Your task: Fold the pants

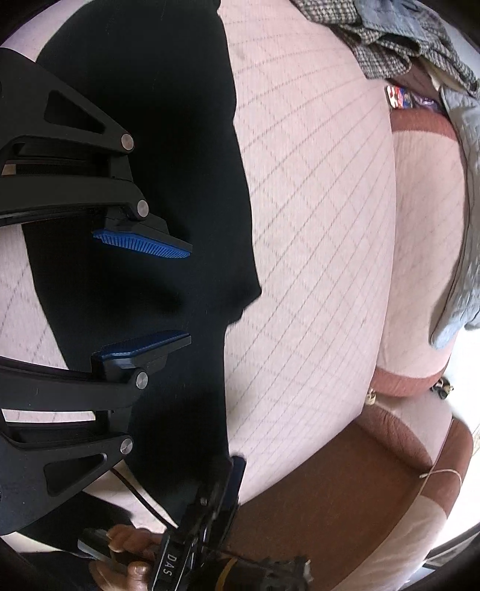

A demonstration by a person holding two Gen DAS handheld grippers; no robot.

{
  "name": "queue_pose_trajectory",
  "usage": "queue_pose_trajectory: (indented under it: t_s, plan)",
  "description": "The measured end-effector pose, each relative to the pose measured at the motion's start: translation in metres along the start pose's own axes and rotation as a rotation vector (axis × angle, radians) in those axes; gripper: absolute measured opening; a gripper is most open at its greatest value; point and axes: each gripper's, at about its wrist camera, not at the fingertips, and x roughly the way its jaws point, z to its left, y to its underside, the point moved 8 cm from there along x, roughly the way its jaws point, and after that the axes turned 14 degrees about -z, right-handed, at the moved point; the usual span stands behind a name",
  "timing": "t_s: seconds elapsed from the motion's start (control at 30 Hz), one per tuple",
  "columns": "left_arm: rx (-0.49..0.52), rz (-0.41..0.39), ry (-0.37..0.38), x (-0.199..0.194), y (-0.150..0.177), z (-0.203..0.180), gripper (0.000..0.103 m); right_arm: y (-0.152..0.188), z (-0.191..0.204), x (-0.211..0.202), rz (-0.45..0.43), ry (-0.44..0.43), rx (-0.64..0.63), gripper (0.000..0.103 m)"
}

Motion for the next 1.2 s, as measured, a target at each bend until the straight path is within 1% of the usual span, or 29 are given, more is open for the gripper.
queue_pose_trajectory:
  t_s: [0.07, 0.2, 0.23, 0.37, 0.4, 0.43, 0.47, 0.5, 0.6, 0.7, 0.77, 0.83, 0.9, 0.97, 1.0, 1.03, 1.1, 1.13, 1.17, 1.2]
  plan:
    - [-0.011, -0.003, -0.012, -0.002, 0.001, 0.008, 0.040, 0.001, 0.012, 0.017, 0.019, -0.046, 0.013, 0.044]
    - [-0.036, -0.001, -0.048, -0.004, 0.005, 0.026, 0.040, -0.002, 0.030, 0.061, 0.060, -0.129, 0.104, 0.044]
    - [-0.041, -0.002, -0.063, -0.005, 0.006, 0.032, 0.040, 0.001, 0.031, 0.065, 0.067, -0.145, 0.115, 0.044]
    - [-0.056, -0.017, -0.081, -0.008, 0.007, 0.043, 0.040, 0.009, 0.046, 0.092, 0.099, -0.167, 0.110, 0.043]
    - [-0.060, -0.021, -0.083, -0.008, 0.006, 0.045, 0.040, 0.007, 0.051, 0.099, 0.100, -0.169, 0.109, 0.035]
    - [-0.066, -0.024, -0.086, -0.007, 0.006, 0.047, 0.040, 0.007, 0.054, 0.105, 0.096, -0.183, 0.113, 0.019]
    - [-0.070, -0.026, -0.088, -0.007, 0.006, 0.049, 0.040, 0.004, 0.058, 0.108, 0.093, -0.194, 0.120, 0.013]
    - [-0.074, -0.029, -0.091, -0.006, 0.006, 0.050, 0.040, 0.004, 0.060, 0.110, 0.085, -0.199, 0.123, 0.011]
    - [-0.084, -0.043, -0.086, -0.006, 0.006, 0.055, 0.040, 0.002, 0.061, 0.116, 0.076, -0.189, 0.099, 0.010]
    - [-0.101, -0.051, -0.086, -0.005, 0.009, 0.061, 0.040, -0.006, 0.057, 0.108, 0.023, -0.187, 0.115, 0.009]
    - [-0.108, -0.052, -0.080, -0.005, 0.010, 0.063, 0.040, -0.002, 0.057, 0.109, 0.033, -0.181, 0.128, 0.009]
    - [-0.105, -0.062, -0.074, -0.007, 0.010, 0.064, 0.040, 0.002, 0.061, 0.110, 0.044, -0.168, 0.109, 0.009]
    - [-0.107, -0.065, -0.071, -0.007, 0.011, 0.064, 0.040, 0.000, 0.062, 0.107, 0.027, -0.156, 0.108, 0.009]
    - [-0.112, -0.067, -0.067, -0.006, 0.013, 0.066, 0.040, 0.001, 0.061, 0.108, 0.040, -0.155, 0.131, 0.013]
    - [-0.111, -0.073, -0.068, -0.006, 0.013, 0.066, 0.040, 0.003, 0.060, 0.110, 0.054, -0.148, 0.132, 0.020]
    - [-0.108, -0.074, -0.068, -0.006, 0.013, 0.065, 0.040, 0.005, 0.060, 0.113, 0.071, -0.135, 0.128, 0.023]
    - [-0.100, -0.078, -0.067, -0.006, 0.013, 0.065, 0.040, 0.006, 0.060, 0.118, 0.080, -0.125, 0.118, 0.024]
    - [-0.098, -0.079, -0.066, -0.005, 0.013, 0.066, 0.040, 0.007, 0.061, 0.120, 0.080, -0.132, 0.118, 0.023]
    - [-0.095, -0.081, -0.065, -0.004, 0.013, 0.066, 0.040, 0.008, 0.062, 0.122, 0.082, -0.135, 0.120, 0.020]
    - [-0.092, -0.083, -0.065, -0.004, 0.013, 0.065, 0.040, 0.008, 0.062, 0.124, 0.076, -0.131, 0.117, 0.010]
